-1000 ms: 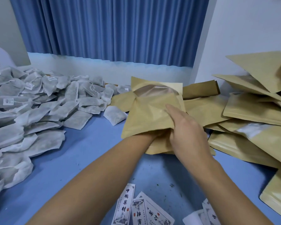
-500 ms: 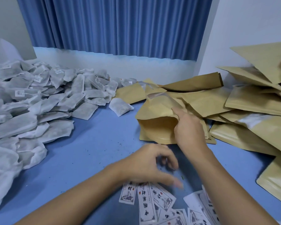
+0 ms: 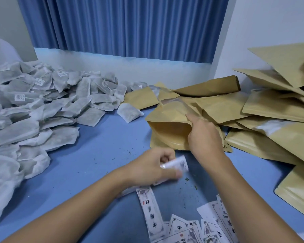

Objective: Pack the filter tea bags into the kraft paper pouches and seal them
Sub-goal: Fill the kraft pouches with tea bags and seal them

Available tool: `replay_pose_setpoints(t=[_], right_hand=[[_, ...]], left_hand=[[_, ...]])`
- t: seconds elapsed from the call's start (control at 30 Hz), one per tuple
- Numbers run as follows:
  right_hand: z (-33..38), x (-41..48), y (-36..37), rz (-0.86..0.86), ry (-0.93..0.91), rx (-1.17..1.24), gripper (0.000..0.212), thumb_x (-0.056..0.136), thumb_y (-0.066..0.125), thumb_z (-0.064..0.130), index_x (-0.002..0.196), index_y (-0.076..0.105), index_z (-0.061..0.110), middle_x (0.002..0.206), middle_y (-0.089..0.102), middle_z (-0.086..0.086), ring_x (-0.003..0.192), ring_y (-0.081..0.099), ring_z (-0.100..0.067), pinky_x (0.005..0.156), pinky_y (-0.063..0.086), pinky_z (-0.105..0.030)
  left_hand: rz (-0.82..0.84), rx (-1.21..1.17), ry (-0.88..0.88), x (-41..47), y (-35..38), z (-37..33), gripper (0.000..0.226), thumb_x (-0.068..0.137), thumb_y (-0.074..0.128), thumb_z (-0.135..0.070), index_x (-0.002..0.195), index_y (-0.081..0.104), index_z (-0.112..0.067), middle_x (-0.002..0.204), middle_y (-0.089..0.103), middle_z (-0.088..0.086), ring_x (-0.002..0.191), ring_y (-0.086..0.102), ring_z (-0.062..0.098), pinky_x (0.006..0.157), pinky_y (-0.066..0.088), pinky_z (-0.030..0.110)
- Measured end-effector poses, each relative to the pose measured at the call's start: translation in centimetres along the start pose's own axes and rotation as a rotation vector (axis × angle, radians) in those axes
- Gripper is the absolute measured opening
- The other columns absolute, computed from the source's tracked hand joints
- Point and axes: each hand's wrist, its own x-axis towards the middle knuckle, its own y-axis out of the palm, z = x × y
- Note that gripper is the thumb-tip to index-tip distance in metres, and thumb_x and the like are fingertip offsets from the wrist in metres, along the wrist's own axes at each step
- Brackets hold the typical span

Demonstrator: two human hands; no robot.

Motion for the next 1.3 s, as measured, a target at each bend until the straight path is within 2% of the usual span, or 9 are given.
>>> replay_pose_setpoints(t=[0.27,0.4,0.6,0.7,0.8,0.9,1.03,1.2,1.3], right_hand=[[1.5,-0.8,0.0,0.015,-0.076,-0.054,0.051,0.080,0.041,-0.003,0.120,0.051,0.027,0.068,0.037,0.002,0.071,0.046,-0.032,0.057,0.037,-0.033],[2.4,-0.5,0.0,-0.035,-0.089,-0.076,0.050,0.079,0.040,-0.004,0.117,0.050,0.027,0.066,0.035,0.004,0.066,0.042,-0.028,0.053,0.028,-0.032],[2.8,3.1,-0.5,-0.105,-0.060,-0.191,0.045,0.091,0.043,0.007,0.124,0.053,0.035,0.076,0.046,0.002,0.080,0.048,-0.029,0.058,0.029,-0.030],[2.8,5.3,-0.6,-0.100,-0.020,-0.196,0.040,0.090,0.042,0.009,0.117,0.054,0.035,0.097,0.061,-0.007,0.082,0.051,-0.032,0.066,0.033,-0.033],[3.2,7.2,-0.1,-0.076,-0.012,-0.230,0.051,0.085,0.040,0.002,0.118,0.058,0.035,0.104,0.065,-0.008,0.086,0.055,-0.033,0.067,0.035,-0.033],[3.7,8.9,1.0,-0.050,-0.009,-0.236,0.056,0.083,0.037,0.000,0.121,0.059,0.033,0.104,0.065,-0.006,0.086,0.054,-0.032,0.068,0.037,-0.033],[4.0,10.7,2.2,-0.048,0.016,-0.234,0.056,0.083,0.039,0.000,0.124,0.058,0.032,0.101,0.063,-0.007,0.084,0.052,-0.031,0.068,0.039,-0.032],[3.8,11.3,2.9,-0.030,0.038,-0.247,0.048,0.082,0.041,0.000,0.114,0.060,0.030,0.076,0.042,-0.002,0.078,0.047,-0.031,0.066,0.038,-0.033],[3.6,11.3,2.8,-0.018,0.048,-0.242,0.049,0.081,0.041,0.000,0.115,0.060,0.030,0.078,0.043,-0.002,0.078,0.047,-0.031,0.065,0.037,-0.033]], left_hand=[[-0.411,-0.952,-0.409,6.0,-0.6,-2.8,0.021,0.101,0.042,0.000,0.089,0.058,-0.005,0.060,0.057,0.005,0.040,0.045,0.009,0.029,0.028,0.016],[-0.570,-1.435,-0.279,11.0,-1.2,-3.9,0.016,0.103,0.044,-0.005,0.104,0.060,-0.005,0.098,0.062,0.013,0.086,0.060,0.023,0.069,0.052,0.028],[-0.375,-0.174,-0.234,12.3,-2.8,-4.0,0.032,0.097,0.049,-0.007,0.069,0.052,-0.022,0.070,0.055,-0.002,0.061,0.049,0.011,0.053,0.042,0.021],[-0.708,0.263,0.197,10.7,-4.4,-2.2,0.031,0.089,0.052,-0.019,0.059,0.055,-0.014,0.053,0.058,-0.003,0.050,0.055,0.019,0.052,0.045,0.030],[-1.175,0.287,0.663,9.3,-6.5,1.8,0.030,0.092,0.051,-0.016,0.063,0.046,-0.011,0.056,0.042,-0.006,0.052,0.040,0.017,0.051,0.033,0.025],[-1.262,0.175,0.292,10.5,-9.3,7.0,0.012,0.094,0.051,-0.021,0.084,0.056,-0.018,0.084,0.055,-0.007,0.080,0.053,0.014,0.069,0.043,0.030],[-0.675,0.508,-0.357,13.3,-11.8,13.4,0.068,0.087,0.062,-0.052,0.148,0.037,-0.034,0.146,0.042,0.001,0.136,0.038,0.028,0.106,0.039,0.047],[-0.794,0.687,-0.305,14.6,-12.1,14.4,0.017,0.090,0.056,-0.030,0.102,0.053,-0.017,0.100,0.065,0.004,0.094,0.060,0.032,0.065,0.042,0.037],[-1.018,0.372,-0.237,13.3,-11.2,13.3,0.012,0.087,0.061,-0.025,0.087,0.053,-0.016,0.083,0.062,0.000,0.081,0.059,0.027,0.065,0.047,0.038]])
